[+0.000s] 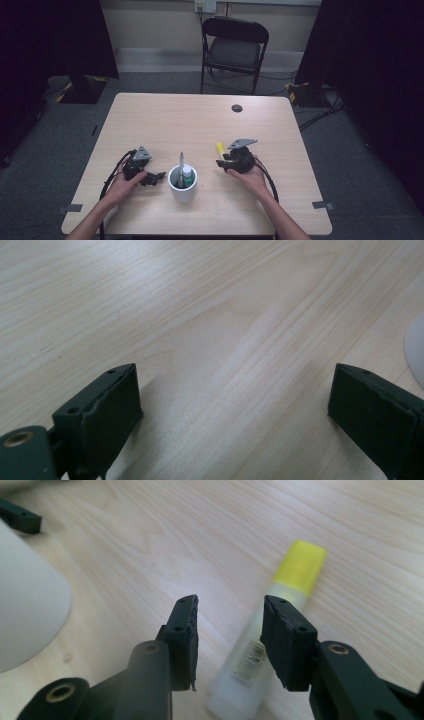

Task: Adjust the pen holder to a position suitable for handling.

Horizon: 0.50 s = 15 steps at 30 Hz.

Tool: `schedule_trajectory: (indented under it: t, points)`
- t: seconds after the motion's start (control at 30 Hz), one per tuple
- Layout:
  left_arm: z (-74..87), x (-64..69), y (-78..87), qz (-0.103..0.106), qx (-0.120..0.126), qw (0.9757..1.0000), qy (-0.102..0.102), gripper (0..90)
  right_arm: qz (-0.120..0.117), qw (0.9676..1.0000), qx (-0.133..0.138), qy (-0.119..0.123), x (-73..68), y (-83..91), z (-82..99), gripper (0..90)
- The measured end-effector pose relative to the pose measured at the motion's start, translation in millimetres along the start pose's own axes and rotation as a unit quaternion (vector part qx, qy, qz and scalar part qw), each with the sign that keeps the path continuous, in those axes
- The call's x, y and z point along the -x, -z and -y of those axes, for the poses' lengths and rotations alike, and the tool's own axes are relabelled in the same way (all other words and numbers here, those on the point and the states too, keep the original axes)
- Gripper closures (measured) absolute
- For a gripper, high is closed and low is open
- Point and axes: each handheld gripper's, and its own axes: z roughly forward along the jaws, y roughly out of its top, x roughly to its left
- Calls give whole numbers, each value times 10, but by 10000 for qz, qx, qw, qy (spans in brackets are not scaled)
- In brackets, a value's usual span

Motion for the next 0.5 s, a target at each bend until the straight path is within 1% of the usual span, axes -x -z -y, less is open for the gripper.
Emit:
schedule_trajectory:
  t: [0.17,0.23,0.33,0.5]
  points:
    - [0,0,0,1,-5,10000,1,62,141,9998,-66,-137,64,-28,39,563]
    - [0,0,1,-1,-5,10000,0,62,214,9996,-103,-138,78,-53,60,561]
    - [0,0,0,0,-4,10000,-1,62,240,9994,-175,-183,90,-75,80,566]
    - [0,0,0,0,-2,10000,2,62,270,9993,-172,-171,105,-85,89,591]
